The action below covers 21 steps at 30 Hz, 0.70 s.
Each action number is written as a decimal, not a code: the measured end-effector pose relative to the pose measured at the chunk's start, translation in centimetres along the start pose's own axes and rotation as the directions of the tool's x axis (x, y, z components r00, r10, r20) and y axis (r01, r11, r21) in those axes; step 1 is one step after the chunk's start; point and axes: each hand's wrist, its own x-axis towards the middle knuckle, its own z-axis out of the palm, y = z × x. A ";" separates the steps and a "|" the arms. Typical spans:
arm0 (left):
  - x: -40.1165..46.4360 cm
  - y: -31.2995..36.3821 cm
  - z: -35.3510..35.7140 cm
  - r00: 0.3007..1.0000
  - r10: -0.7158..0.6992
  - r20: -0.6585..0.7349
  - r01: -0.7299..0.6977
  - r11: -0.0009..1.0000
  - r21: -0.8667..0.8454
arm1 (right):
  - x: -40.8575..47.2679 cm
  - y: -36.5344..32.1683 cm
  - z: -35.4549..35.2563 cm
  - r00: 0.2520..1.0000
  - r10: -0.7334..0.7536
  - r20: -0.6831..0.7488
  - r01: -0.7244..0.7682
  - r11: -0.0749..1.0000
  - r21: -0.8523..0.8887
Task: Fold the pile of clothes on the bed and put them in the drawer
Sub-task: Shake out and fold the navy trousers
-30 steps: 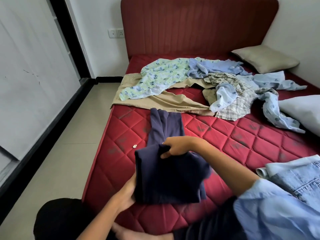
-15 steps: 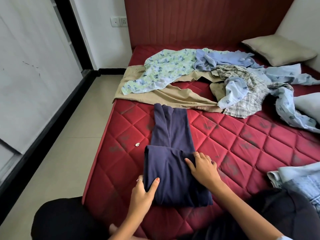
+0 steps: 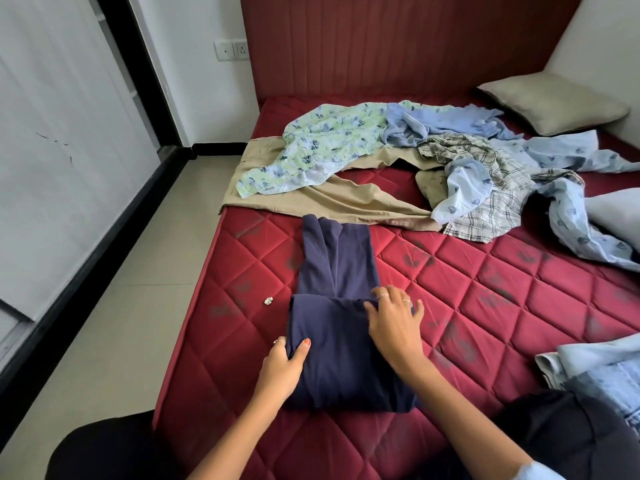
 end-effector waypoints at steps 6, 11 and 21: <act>1.5 0.3 -0.1 0.994 -0.070 0.078 0.061 0.992 0.110 | -11.6 -1.2 1.9 0.763 -0.644 0.043 0.646 0.763 -0.034; 1.5 1.7 -0.5 0.971 -0.152 0.182 0.129 0.983 0.134 | -11.6 -0.6 2.3 0.835 -0.535 0.129 0.547 0.832 -0.092; 1.3 6.1 -6.6 0.991 0.131 0.038 -0.134 0.885 0.446 | -11.0 -3.1 -7.7 0.886 -0.396 0.243 0.424 0.902 -0.075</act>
